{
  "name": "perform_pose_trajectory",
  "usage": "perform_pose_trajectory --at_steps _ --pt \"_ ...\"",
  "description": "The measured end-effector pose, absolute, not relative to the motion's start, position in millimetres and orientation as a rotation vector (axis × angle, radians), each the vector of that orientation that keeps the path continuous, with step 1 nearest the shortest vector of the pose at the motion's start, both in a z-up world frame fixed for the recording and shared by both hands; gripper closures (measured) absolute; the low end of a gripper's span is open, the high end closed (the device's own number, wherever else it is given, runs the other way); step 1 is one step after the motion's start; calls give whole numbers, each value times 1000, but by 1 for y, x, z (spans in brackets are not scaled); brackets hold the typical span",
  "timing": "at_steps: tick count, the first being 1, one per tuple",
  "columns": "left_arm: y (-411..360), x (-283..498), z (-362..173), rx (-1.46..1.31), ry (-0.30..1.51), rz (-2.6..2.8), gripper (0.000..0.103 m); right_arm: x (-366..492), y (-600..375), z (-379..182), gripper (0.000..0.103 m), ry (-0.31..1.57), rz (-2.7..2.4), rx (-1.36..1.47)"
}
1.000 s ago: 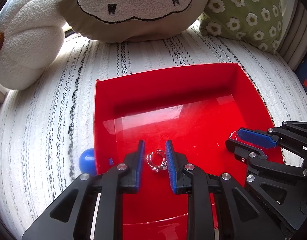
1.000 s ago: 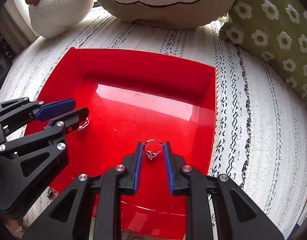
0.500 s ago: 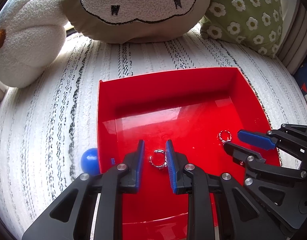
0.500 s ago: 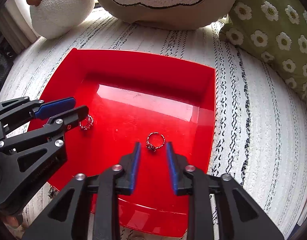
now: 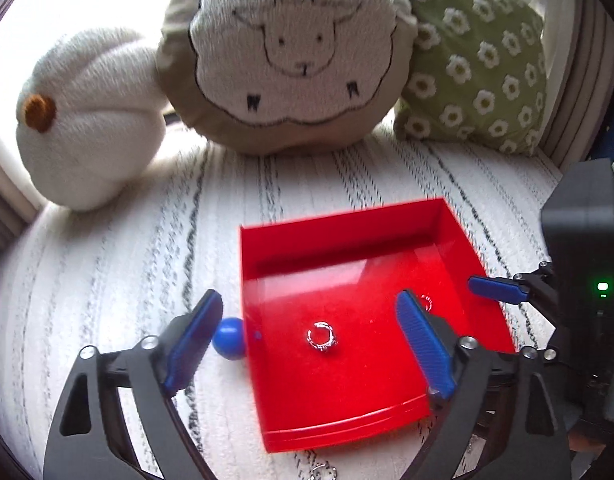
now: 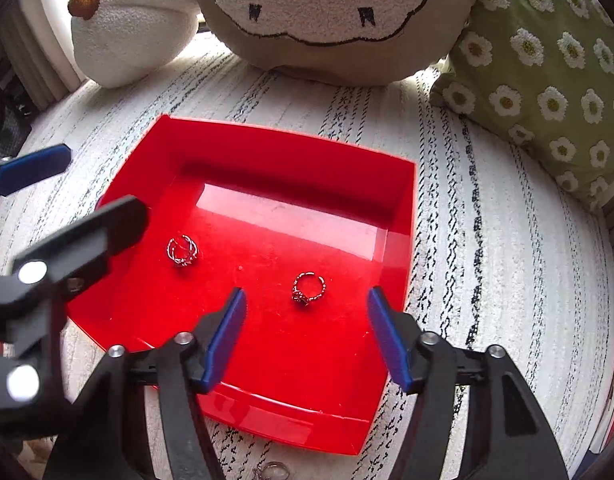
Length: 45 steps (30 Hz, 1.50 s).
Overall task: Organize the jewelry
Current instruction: 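Withdraw both tools from the tray toward the beaded bracelets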
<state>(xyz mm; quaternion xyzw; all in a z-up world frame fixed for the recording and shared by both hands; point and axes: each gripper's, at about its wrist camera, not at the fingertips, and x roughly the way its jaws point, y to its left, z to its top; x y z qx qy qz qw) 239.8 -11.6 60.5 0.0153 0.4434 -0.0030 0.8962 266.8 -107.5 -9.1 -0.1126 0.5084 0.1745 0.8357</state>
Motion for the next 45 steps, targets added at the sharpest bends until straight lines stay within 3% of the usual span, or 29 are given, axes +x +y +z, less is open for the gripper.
perform_pose_trajectory --at_steps 8,21,32,45 --pt "7 219 79 -14 902 31 16 249 -122 6 15 1017 341 -230" --pt "39 166 46 -91 951 22 16 209 -146 18 13 983 323 -177" --pt "38 89 47 -133 871 -29 16 133 -168 36 13 849 331 -141" --pt "12 -10 -16 -115 901 21 16 24 -217 -36 13 852 304 2"
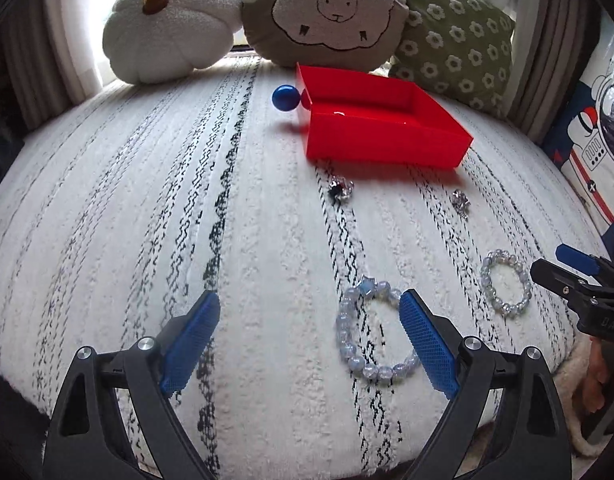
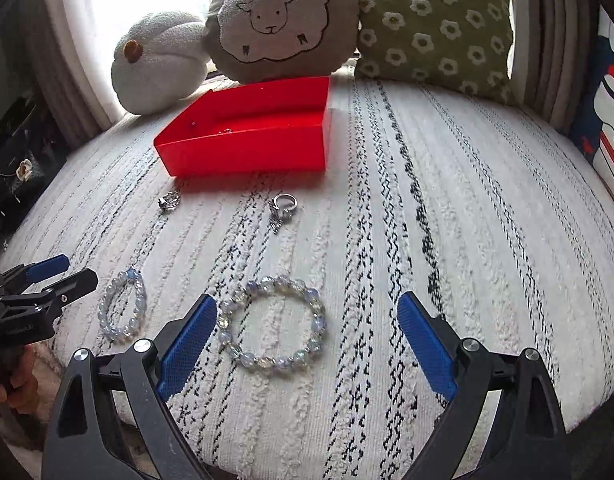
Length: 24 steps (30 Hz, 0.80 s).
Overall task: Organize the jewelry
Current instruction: 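Withdraw both tools from the tray toward the beaded bracelets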
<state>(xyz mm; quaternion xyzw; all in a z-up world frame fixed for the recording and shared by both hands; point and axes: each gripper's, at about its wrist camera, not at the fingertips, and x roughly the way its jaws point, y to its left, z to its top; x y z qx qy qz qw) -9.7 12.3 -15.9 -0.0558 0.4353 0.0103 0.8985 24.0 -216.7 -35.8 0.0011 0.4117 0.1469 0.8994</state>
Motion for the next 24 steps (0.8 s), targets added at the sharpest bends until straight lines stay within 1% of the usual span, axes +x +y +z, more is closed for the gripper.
perform_pose_trajectory --at_steps 6,24 --pt "12 -8 -34 -123 943 41 16 25 -219 -44 13 856 279 -11" --pt "1 -6 -44 -29 931 106 16 29 -211 -56 13 868 232 -85"
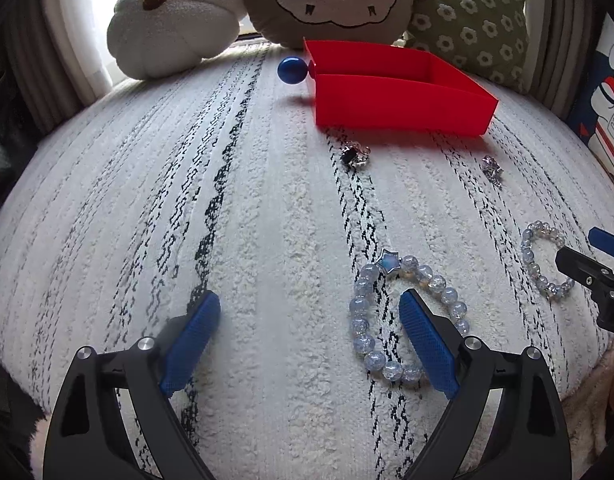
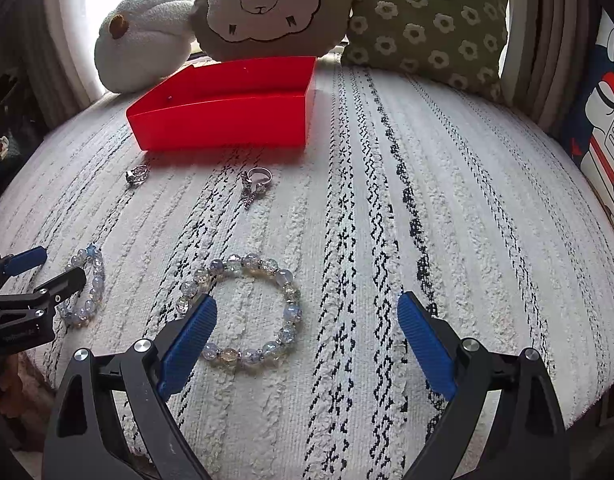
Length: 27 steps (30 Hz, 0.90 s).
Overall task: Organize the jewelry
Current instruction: 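Withdraw both tools from the tray toward the beaded bracelets, then close the left tool on a pale beaded bracelet while the right tool grasps the other bracelet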
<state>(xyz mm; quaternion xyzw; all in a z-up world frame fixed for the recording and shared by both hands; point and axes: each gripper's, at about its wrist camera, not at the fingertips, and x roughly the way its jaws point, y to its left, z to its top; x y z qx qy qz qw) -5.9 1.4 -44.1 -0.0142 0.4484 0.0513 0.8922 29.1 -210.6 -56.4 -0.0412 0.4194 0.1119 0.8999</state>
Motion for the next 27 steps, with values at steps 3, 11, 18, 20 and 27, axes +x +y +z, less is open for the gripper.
perform_pose_trajectory --at_steps 3,11,18,20,27 --pt "2 -6 -44 -33 921 108 16 30 -210 -57 14 872 228 -89" --pt "-3 -10 -45 -15 898 122 15 31 -209 -63 31 897 237 -97" --pt "-7 -14 -44 -12 887 102 25 27 -204 -62 41 882 264 -112" --pt "-9 -15 -44 -3 880 98 29 27 -203 -62 45 881 275 -111" --pt "-16 -16 -42 0 873 63 47 24 -201 -60 56 875 299 -115"
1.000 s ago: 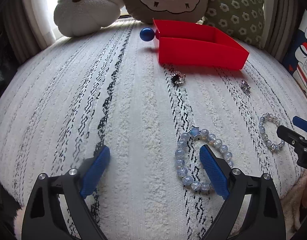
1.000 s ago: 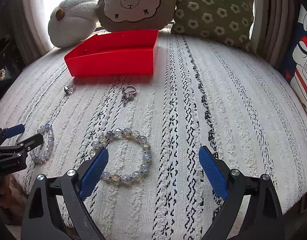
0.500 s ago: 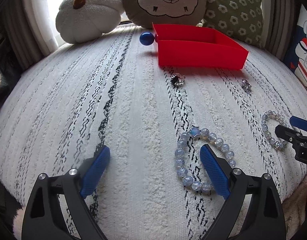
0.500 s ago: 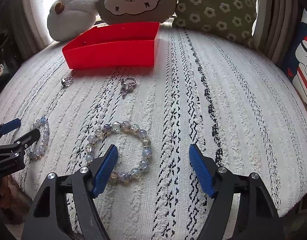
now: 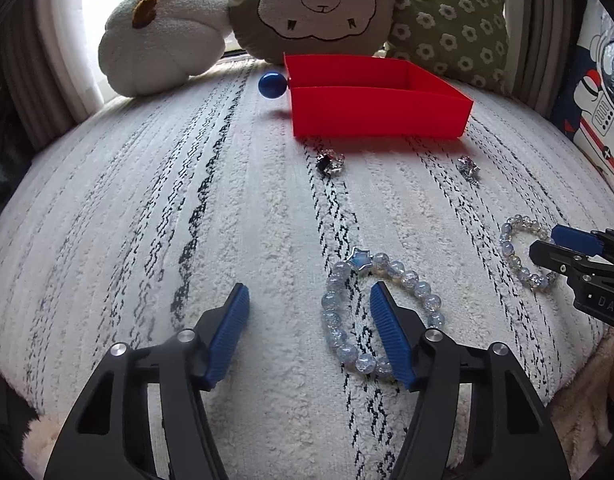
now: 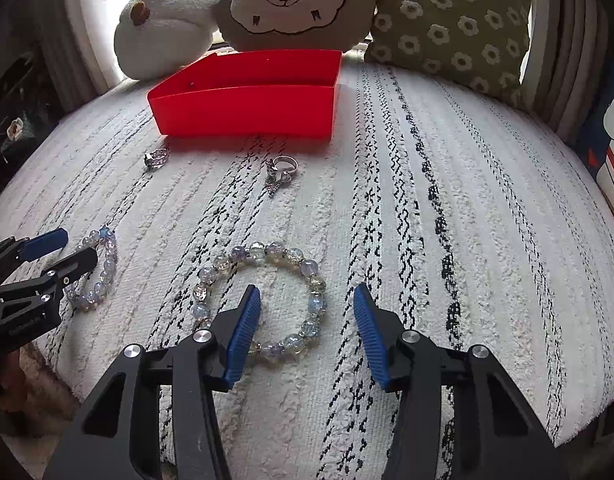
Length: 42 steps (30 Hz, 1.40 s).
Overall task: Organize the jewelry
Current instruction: 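Close the left tool on a pale beaded bracelet while the right tool grasps the other bracelet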
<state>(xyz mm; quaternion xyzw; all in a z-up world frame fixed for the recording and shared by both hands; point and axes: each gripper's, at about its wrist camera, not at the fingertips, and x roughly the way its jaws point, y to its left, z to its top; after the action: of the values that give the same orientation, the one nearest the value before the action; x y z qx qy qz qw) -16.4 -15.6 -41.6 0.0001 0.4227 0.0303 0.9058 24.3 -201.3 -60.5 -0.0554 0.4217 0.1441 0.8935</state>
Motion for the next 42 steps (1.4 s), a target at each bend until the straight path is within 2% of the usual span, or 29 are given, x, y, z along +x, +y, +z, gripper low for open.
perform_pose_trajectory --at_steps 1,3,5,6,7,8,11,12,13,16,19,20,42 --pt "-17 -16 -41 2 872 55 52 24 -202 -60 57 875 299 -113" --pt "-19 -17 -41 6 870 52 53 25 -203 -60 59 874 297 -109" --pt "-18 -16 -41 -1 869 51 57 25 -204 -60 66 871 279 -112" --pt "-17 -16 -41 -3 868 55 59 26 -206 -60 73 868 267 -114" --pt "-15 -16 -41 -1 866 71 67 27 -208 -60 76 870 266 -106" --pt "-13 -15 -40 -8 866 78 71 27 -209 -60 78 869 260 -103" --pt "-10 -15 -40 -16 866 74 71 28 -209 -59 80 866 260 -104" --pt "-9 -15 -39 -9 865 76 71 27 -209 -59 89 866 279 -97" --pt "-10 -15 -39 -4 864 76 71 27 -208 -60 92 869 298 -84" --pt "-10 -16 -39 -3 861 69 75 25 -205 -60 93 859 291 -110" --pt "-15 -17 -39 7 858 50 84 25 -205 -60 93 859 293 -106" --pt "-16 -17 -40 0 860 30 93 25 -205 -60 93 860 295 -98" --pt "-13 -16 -31 -38 856 -17 94 20 -204 -47 93 813 330 -73"
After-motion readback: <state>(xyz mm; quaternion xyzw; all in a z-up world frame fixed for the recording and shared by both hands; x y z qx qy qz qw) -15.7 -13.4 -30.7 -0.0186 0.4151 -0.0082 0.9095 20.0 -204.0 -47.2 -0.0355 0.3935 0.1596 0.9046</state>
